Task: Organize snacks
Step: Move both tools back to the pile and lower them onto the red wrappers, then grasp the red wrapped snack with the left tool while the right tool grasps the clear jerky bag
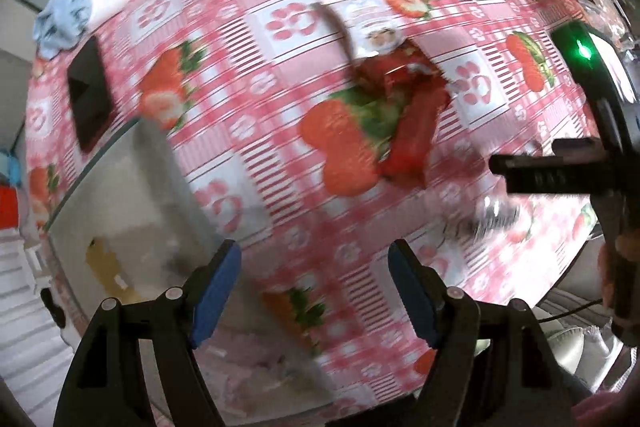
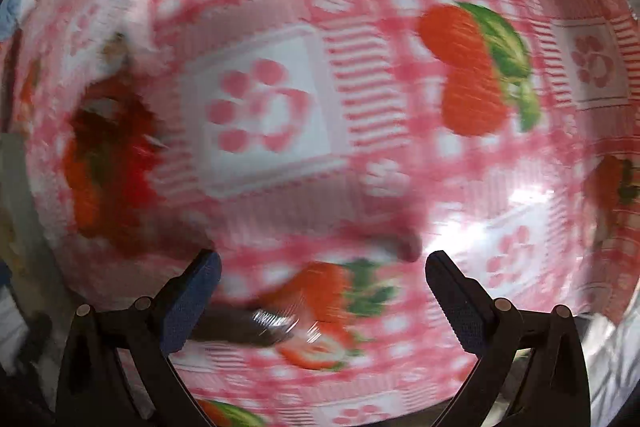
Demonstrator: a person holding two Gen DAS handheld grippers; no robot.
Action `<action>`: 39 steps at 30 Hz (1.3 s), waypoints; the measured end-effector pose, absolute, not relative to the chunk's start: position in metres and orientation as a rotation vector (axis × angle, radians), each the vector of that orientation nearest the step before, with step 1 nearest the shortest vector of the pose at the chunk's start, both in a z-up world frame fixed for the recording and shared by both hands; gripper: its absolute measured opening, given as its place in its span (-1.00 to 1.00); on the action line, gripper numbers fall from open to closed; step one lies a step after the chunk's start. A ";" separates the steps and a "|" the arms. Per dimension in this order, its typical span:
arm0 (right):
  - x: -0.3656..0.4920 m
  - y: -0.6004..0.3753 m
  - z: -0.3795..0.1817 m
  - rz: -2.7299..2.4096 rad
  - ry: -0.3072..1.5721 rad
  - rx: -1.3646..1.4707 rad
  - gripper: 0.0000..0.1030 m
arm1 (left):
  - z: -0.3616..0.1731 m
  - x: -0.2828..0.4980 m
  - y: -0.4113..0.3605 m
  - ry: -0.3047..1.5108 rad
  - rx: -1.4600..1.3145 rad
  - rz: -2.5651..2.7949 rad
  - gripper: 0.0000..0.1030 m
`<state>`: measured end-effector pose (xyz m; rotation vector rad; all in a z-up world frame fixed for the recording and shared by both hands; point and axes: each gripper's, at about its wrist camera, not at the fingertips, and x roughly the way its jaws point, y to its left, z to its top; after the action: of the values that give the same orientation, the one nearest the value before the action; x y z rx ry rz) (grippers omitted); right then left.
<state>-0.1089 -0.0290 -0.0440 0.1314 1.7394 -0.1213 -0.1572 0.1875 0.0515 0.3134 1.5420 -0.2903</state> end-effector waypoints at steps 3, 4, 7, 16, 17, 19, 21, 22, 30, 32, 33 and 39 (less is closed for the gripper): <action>-0.118 -0.055 -0.039 -0.126 1.720 0.135 0.99 | 0.044 -0.147 0.166 1.542 0.313 -0.318 0.54; -0.121 -0.060 -0.038 -0.122 1.716 0.139 0.99 | 0.041 -0.144 0.158 1.542 0.314 -0.328 0.54; -0.132 -0.076 -0.032 -0.092 1.704 0.119 0.99 | 0.027 -0.134 0.138 1.551 0.326 -0.347 0.54; -0.182 -0.097 -0.025 0.015 1.692 0.083 0.99 | -0.006 -0.108 0.105 1.589 0.345 -0.346 0.53; -0.193 -0.093 -0.024 0.026 1.691 0.080 0.99 | -0.009 -0.107 0.101 1.592 0.356 -0.341 0.53; -0.203 -0.088 -0.020 0.064 1.685 0.059 0.99 | -0.014 -0.108 0.096 1.601 0.373 -0.336 0.50; -0.212 -0.065 -0.022 0.110 1.672 0.021 0.99 | -0.012 -0.109 0.092 1.583 0.383 -0.351 0.25; -0.212 -0.052 -0.020 0.129 1.668 0.006 0.99 | -0.010 -0.111 0.091 1.577 0.388 -0.359 -0.05; -0.214 0.029 -0.023 0.355 1.623 -0.199 0.99 | -0.005 -0.139 0.139 1.634 0.297 -0.285 -0.45; -0.217 0.055 -0.028 0.408 1.615 -0.266 0.99 | -0.005 -0.152 0.154 1.648 0.284 -0.268 -0.44; -0.219 0.070 -0.031 0.436 1.612 -0.306 0.99 | -0.005 -0.156 0.159 1.653 0.278 -0.260 -0.44; -0.214 0.124 -0.058 0.486 1.633 -0.461 0.93 | -0.006 -0.166 0.178 1.664 0.228 -0.227 -0.44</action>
<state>-0.2135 0.1241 -0.0580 -0.4607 1.6325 0.4857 -0.1658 0.1780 -0.0058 0.2278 1.6640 -0.2270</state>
